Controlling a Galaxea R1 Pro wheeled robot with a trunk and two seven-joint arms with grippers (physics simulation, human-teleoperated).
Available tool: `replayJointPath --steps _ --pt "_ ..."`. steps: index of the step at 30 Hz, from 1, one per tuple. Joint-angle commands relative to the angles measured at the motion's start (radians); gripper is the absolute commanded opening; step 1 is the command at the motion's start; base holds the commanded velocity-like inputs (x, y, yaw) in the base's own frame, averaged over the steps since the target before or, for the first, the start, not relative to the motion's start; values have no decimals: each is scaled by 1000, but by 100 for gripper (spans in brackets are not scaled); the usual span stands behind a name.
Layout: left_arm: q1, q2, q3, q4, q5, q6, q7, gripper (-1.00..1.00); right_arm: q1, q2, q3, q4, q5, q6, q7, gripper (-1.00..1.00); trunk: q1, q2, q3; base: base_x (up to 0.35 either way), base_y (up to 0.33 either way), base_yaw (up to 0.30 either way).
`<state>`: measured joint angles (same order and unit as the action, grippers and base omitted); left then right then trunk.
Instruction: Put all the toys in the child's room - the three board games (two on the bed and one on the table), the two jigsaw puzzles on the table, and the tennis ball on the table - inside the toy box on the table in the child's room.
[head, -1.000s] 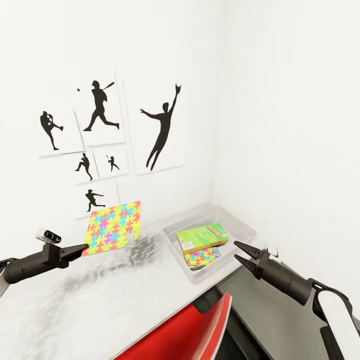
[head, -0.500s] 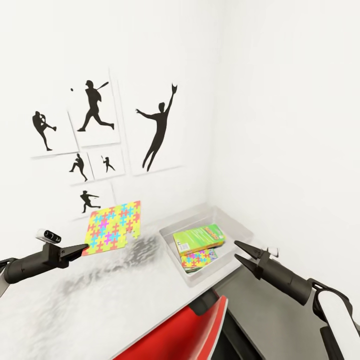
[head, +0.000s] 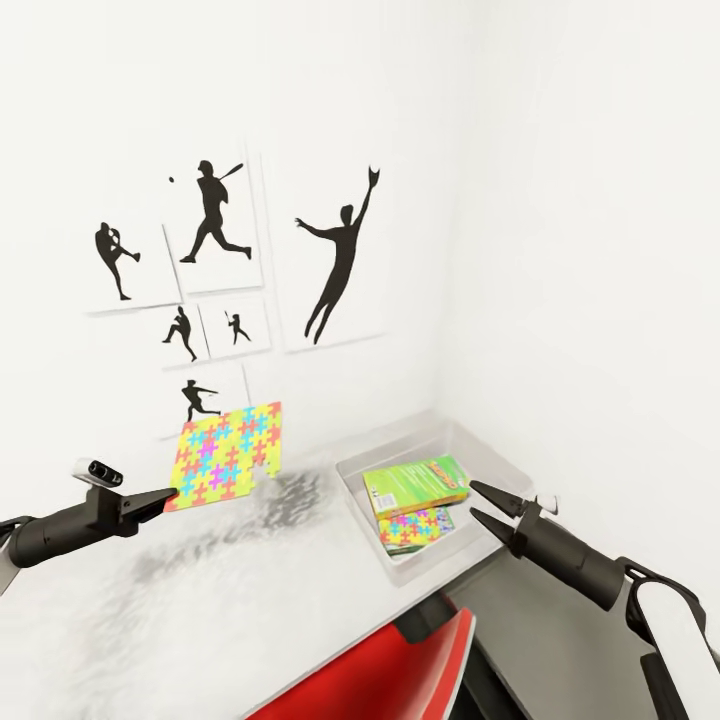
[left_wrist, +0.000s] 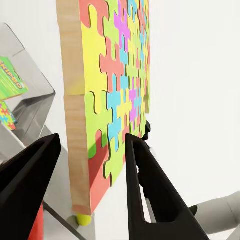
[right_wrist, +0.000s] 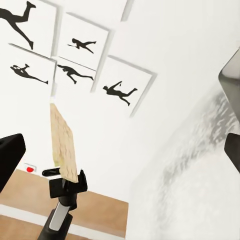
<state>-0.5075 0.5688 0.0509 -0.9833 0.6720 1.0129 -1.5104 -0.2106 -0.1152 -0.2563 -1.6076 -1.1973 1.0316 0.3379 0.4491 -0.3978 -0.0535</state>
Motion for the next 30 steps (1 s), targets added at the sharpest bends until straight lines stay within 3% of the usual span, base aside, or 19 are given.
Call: replayJointPath --steps 1,30 --pt "-1 0 -1 0 1 10 -2 -100 -1 0 -1 0 10 4 10 100 1 -2 -2 133 0 59" --pt "-1 -1 -2 0 0 10 -2 -100 -1 0 -7 0 10 4 10 100 1 -2 -2 72 0 4"
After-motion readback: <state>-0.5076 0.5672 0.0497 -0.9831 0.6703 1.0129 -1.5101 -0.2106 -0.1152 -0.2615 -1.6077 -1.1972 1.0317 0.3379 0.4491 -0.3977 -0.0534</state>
